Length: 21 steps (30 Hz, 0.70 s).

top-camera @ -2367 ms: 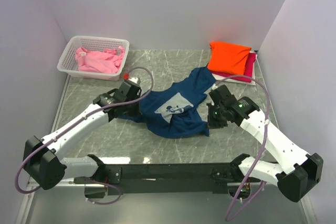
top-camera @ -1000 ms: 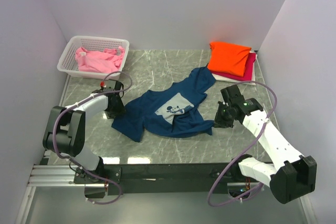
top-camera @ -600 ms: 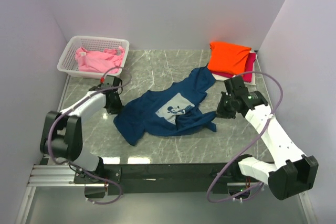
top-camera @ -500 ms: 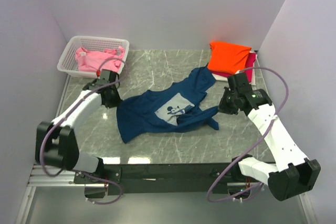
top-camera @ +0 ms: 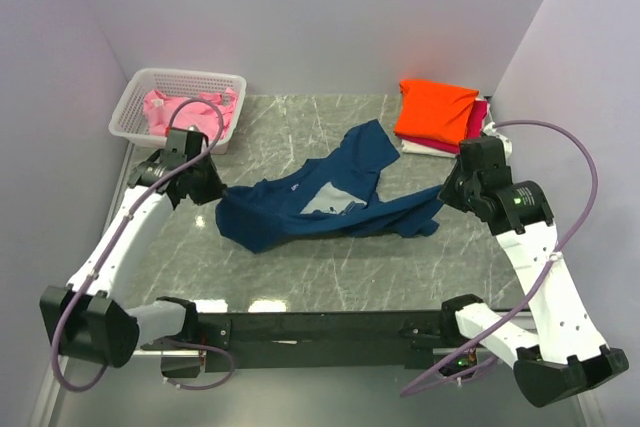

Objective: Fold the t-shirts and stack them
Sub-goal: Flatten the tshirt out

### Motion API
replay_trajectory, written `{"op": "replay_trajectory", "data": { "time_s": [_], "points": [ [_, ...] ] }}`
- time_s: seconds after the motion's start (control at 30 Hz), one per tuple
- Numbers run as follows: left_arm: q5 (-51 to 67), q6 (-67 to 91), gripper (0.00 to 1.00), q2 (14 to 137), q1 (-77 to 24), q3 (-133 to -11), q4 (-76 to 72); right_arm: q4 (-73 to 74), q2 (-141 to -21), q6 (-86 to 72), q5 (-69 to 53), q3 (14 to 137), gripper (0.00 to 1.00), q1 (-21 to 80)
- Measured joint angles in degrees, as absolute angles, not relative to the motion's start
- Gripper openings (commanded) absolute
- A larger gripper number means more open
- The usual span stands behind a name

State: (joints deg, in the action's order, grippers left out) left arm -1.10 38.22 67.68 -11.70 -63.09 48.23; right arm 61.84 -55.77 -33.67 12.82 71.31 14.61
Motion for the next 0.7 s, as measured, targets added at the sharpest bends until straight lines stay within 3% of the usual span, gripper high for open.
{"op": "replay_trajectory", "data": {
  "time_s": [0.13,0.27,0.3,0.33,0.4,0.43,0.5,0.7],
  "points": [
    [2.0,38.0,0.0,75.3,-11.7,-63.9,44.3,60.3,-56.8,-34.0,13.5,69.2,0.0,13.1],
    [2.0,35.3,0.05,92.6,-11.7,-73.3,40.6,58.0,-60.3,-34.6,13.4,67.7,0.0,11.9],
    [2.1,34.3,0.11,97.2,-11.7,-76.5,39.7,57.3,-61.5,-34.7,13.4,67.7,0.0,11.7],
    [2.2,33.5,0.29,100.5,-11.6,-78.9,39.3,56.5,-62.8,-34.8,13.4,67.7,0.0,11.6],
    [3.0,31.6,0.48,106.3,-11.5,-83.2,37.3,55.4,-65.0,-34.9,13.4,67.7,0.0,11.6],
    [3.3,31.1,0.62,107.9,-11.5,-83.9,36.1,54.9,-66.0,-34.9,13.4,67.7,0.0,11.6],
    [3.5,30.7,0.72,108.2,-11.3,-83.1,35.6,54.1,-67.5,-34.9,13.3,67.5,0.0,11.5],
    [3.6,30.6,0.69,97.9,-8.6,-71.4,32.2,52.9,-67.9,-35.1,12.3,65.8,0.0,11.4]
  ]
}}
